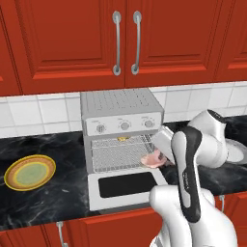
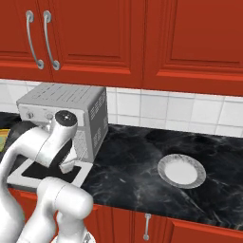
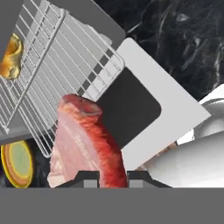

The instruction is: Open the toaster oven door. Place the bread on the top rack in the toaster oven and place the steak on the bottom rack.

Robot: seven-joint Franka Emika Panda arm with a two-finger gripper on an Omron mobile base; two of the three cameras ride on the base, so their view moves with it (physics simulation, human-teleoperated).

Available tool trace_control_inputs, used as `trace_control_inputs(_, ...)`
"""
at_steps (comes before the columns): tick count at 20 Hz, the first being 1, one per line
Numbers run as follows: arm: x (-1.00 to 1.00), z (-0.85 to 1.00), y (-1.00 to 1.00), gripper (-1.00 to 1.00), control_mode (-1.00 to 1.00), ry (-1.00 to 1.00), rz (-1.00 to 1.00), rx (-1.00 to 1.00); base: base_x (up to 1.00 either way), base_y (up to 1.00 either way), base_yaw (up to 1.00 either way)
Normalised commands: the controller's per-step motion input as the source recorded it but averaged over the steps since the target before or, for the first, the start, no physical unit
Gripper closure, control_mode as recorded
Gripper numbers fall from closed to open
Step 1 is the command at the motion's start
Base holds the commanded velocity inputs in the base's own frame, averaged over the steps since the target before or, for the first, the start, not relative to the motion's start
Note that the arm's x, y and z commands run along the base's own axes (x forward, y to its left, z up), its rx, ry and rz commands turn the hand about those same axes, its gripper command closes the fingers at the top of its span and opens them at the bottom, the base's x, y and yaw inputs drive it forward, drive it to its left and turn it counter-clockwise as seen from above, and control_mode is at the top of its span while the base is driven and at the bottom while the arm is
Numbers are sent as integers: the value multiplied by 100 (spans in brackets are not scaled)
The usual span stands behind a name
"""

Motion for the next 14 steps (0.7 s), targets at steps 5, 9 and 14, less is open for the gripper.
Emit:
trace_control_inputs(5,20,-9,88,100,-100,0,-32,-5,0,0,0)
trace_control_inputs(9,1,-45,28,100,-100,0,-25,-4,0,0,0)
trace_control_inputs(14,9,-35,16,100,-100,0,-27,-2,0,0,0)
